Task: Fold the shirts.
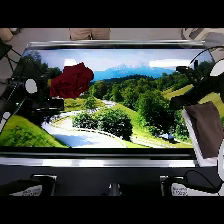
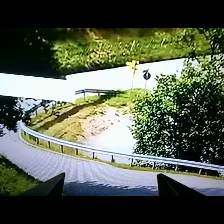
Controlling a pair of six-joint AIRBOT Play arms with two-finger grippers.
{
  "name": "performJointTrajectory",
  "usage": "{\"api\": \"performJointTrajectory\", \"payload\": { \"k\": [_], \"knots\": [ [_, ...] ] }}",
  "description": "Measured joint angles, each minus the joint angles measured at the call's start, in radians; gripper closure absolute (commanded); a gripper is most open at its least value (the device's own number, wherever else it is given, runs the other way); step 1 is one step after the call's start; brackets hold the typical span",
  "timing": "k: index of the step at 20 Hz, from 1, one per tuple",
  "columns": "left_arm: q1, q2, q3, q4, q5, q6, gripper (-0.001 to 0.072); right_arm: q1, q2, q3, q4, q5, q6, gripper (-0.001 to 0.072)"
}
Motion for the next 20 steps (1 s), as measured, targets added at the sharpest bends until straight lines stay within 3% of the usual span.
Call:
{"api": "performJointTrajectory", "payload": {
  "k": [15, 20],
  "knots": [
    [0.0, 0.0, 0.0, 0.0, 0.001, 0.0, 0.0031, 0.0, 0.0, 0.0, 0.0, 0.0, 0.0, 0.0046],
    [-0.001, -0.002, 0.0, 0.0, 0.07, 0.0, 0.0031, 0.0, 0.0, 0.0, 0.0, -0.026, 0.0, 0.0045]
  ]
}}
